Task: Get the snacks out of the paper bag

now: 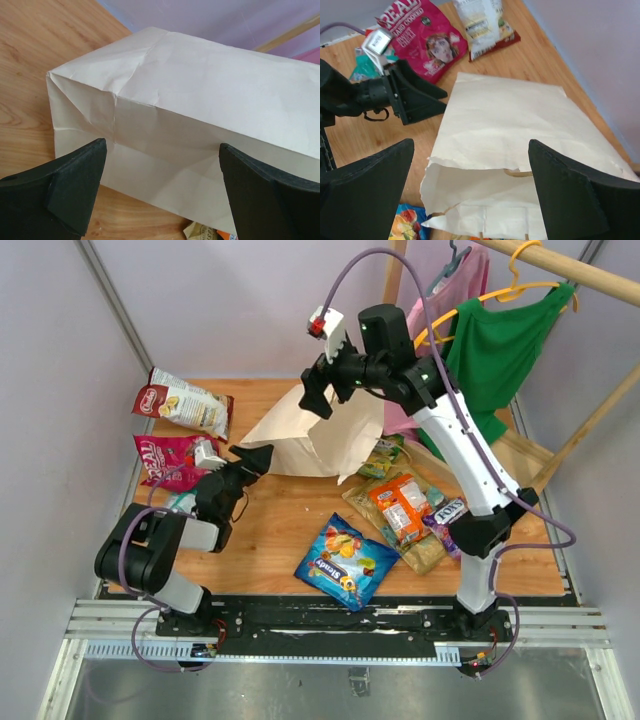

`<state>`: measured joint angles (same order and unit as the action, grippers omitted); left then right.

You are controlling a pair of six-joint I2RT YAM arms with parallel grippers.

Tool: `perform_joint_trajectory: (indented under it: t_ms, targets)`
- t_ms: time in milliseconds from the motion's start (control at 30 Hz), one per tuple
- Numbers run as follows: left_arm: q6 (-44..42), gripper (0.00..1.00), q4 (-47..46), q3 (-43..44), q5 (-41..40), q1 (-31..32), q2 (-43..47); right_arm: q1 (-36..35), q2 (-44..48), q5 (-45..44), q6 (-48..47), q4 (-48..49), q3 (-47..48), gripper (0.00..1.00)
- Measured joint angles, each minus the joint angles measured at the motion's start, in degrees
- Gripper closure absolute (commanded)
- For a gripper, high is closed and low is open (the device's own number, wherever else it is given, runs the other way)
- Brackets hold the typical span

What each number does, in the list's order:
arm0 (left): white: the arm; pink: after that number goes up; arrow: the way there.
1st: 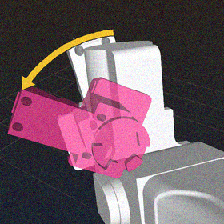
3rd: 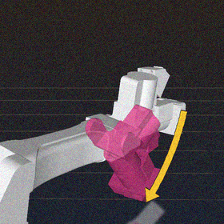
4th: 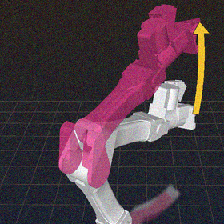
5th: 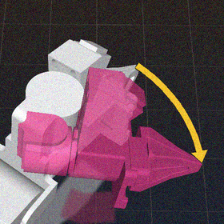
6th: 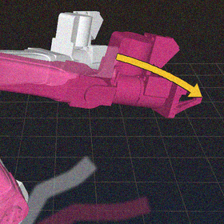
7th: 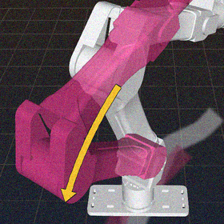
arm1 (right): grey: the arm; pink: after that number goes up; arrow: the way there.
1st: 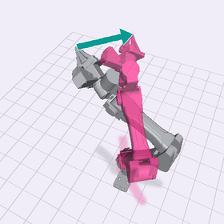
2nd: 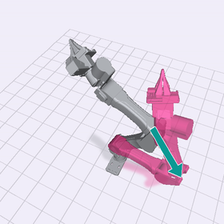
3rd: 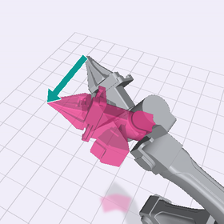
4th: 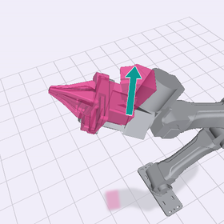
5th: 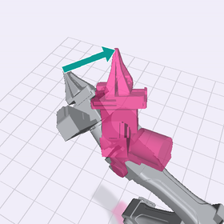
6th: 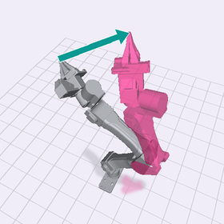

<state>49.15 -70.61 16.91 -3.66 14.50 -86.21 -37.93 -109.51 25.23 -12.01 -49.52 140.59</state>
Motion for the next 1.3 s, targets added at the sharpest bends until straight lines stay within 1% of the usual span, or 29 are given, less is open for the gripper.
perform_joint_trajectory:
  t_ms: [67,167,300,367,467,500,567,633,667,800,867,1100,1233,1300]
  targets:
    - [0.28,0.02,-0.46,0.96,0.11,0.0,-0.92,1.53,1.07,-0.17,1.68,3.82,-5.6,0.02]
    - [0.85,0.02,-1.44,2.89,0.61,0.0,-2.86,3.63,6.62,-0.83,4.0,9.84,-18.47,0.02]
    - [1.84,0.02,-2.67,4.66,1.44,0.0,-5.42,7.82,21.0,-1.62,9.14,21.33,-39.41,0.02]
    - [2.4,0.02,-3.26,5.16,1.99,0.0,-6.4,11.21,28.76,-1.88,13.33,27.85,-48.85,0.02]
    - [3.08,0.02,-4.33,5.84,2.62,0.0,-7.87,18.14,41.11,-4.04,22.73,38.51,-64.26,0.02]
    - [3.28,0.02,-4.5,5.95,2.89,0.0,-8.24,19.61,43.95,-5.62,25.75,41.57,-68.54,0.02]
    - [3.48,0.02,-4.85,6.08,3.41,0.0,-8.74,20.06,47.45,-9.14,31.43,46.12,-76.19,0.01]
    - [3.5,0.02,-5.22,6.14,3.72,0.0,-8.92,19.96,48.65,-11.58,36.0,48.72,-81.48,0.02]
    - [3.48,0.02,-5.55,6.14,3.85,0.0,-8.94,19.98,48.68,-13.6,39.43,51.06,-84.94,0.04]
    - [2.95,0.02,-6.1,6.12,4.42,0.0,-8.74,20.04,45.09,-18.97,49.62,54.9,-94.66,0.14]
    - [2.14,0.02,-5.57,5.73,4.42,0.0,-7.65,20.04,43.45,-20.74,53.92,55.36,-98.16,0.16]
    - [-1.09,0.02,-2.95,3.74,3.39,0.0,1.36,20.04,40.24,-24.5,63.56,59.87,-103.62,0.26]
    - [-2.49,0.02,-1.16,2.86,2.82,0.0,4.85,20.04,35.43,-24.33,66.29,63.19,-103.69,0.34]
    - [-2.97,0.02,0.2,2.43,2.4,0.0,6.38,20.04,32.79,-24.06,67.38,64.13,-103.69,0.35]
